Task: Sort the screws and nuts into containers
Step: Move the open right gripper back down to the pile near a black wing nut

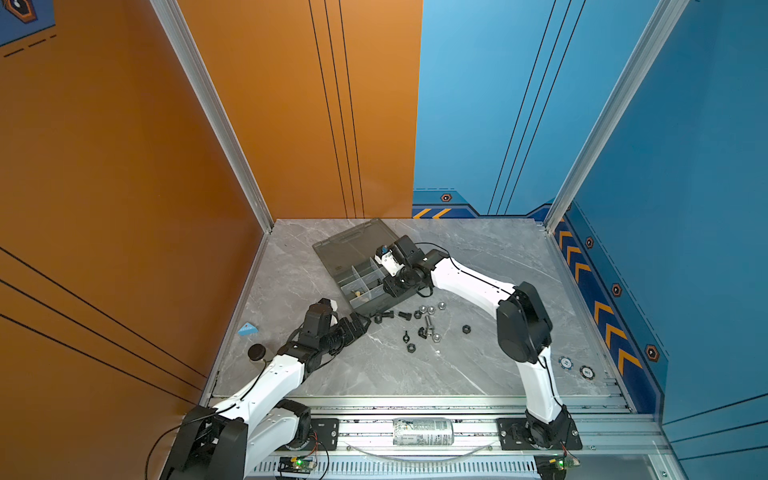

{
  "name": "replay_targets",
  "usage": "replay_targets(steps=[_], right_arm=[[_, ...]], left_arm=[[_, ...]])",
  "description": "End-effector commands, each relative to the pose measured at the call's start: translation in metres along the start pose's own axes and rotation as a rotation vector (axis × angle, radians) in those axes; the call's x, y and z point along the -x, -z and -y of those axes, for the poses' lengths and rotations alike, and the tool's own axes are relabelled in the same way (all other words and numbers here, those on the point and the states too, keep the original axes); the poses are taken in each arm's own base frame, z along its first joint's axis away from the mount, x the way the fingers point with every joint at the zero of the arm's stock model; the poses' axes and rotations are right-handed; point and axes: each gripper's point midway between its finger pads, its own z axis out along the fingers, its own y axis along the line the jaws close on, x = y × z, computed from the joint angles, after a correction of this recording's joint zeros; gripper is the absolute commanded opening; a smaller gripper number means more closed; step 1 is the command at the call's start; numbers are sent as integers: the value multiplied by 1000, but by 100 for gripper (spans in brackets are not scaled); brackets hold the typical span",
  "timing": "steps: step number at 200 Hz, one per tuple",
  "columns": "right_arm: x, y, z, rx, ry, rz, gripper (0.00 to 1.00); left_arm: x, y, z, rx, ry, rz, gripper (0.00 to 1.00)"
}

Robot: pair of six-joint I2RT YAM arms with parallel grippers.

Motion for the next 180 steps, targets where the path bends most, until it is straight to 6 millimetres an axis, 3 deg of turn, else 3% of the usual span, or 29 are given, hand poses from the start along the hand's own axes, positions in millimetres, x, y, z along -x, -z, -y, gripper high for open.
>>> replay_targets(steps=[1,35,82,180], right_arm=[[-30,22,-7,-40,-39,-60,45],[-74,30,-8,-68,-175,-130,48],[-119,12,-11,-103,-307,-220,51],[-121,-13,-29,-17,-410,-227,52]], left_arm=[[-1,0,-2,-7,15,-6,98],[-2,0,-2,-11,20,-6,98],[-2,0,-2,-11,19,-10,98],[-3,-1,-5,1,20,-17,98]])
